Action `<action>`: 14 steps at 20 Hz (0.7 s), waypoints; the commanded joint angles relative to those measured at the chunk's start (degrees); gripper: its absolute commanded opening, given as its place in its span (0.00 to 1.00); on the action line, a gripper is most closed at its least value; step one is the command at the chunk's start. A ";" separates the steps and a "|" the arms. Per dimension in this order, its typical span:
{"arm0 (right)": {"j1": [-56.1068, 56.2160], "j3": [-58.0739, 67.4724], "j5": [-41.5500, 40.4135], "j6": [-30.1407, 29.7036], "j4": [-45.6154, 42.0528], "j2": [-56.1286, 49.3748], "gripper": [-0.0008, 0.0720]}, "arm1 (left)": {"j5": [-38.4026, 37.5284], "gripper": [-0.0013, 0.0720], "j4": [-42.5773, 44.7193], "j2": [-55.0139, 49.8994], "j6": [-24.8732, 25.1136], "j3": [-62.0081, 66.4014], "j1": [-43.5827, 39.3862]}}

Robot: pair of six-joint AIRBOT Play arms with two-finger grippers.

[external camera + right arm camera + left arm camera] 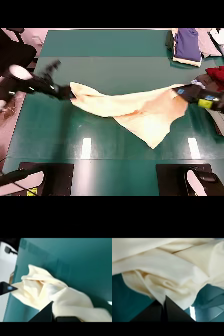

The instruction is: Fold the shirts.

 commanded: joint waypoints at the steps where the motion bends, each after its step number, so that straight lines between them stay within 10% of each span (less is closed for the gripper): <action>1: -7.54 7.48 4.17 -1.22 -0.15 5.38 0.03 | -2.34 0.05 -1.20 13.33 -6.25 11.89 3.61; 9: -12.02 41.33 24.72 1.22 -2.05 1.75 0.03 | -2.69 0.05 -1.22 19.37 -13.38 43.47 4.11; 14: -13.29 59.43 35.50 4.92 -17.97 3.72 0.03 | -5.49 0.05 1.84 20.15 -13.70 54.18 4.11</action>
